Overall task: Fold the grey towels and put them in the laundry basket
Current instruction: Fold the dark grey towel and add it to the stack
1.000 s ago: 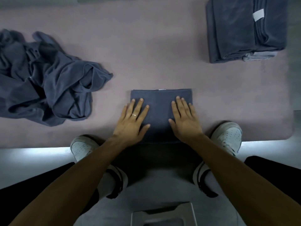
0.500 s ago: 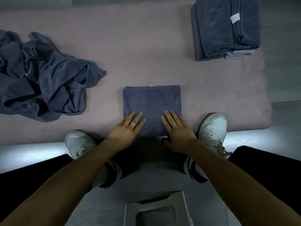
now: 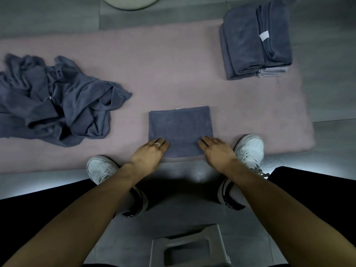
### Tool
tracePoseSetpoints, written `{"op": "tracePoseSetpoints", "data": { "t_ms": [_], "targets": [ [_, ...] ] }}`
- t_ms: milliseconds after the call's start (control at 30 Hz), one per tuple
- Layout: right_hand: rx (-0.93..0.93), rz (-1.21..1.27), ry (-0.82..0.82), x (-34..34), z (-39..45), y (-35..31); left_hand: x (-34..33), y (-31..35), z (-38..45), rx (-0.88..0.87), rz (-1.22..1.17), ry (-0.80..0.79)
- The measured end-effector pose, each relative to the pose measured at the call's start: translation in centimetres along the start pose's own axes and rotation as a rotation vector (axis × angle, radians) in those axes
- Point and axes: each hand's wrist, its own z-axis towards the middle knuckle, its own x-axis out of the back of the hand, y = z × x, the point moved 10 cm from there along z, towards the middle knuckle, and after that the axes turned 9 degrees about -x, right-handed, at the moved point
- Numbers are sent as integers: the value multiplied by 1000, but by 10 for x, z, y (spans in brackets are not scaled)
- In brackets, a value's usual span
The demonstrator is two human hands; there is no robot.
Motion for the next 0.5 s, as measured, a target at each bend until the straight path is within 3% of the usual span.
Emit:
{"op": "tracePoseSetpoints", "data": {
  "t_ms": [100, 233, 333, 400, 500],
  "targets": [
    [-42, 175, -69, 14, -2, 11, 5, -5, -5, 56, -259, 30],
    [-225, 654, -217, 12, -4, 40, -1, -31, -12, 227, -633, 76],
    [-412, 955, -79, 19, 4, 61, -1, -63, -16, 432, -968, 342],
    [-499, 1008, 55, 25, 11, 71, -3, -85, -16, 571, -1163, 569],
    [-579, 962, 144, 24, 20, 78, -14, -98, -5, 712, -1261, 665]
  ]
}}
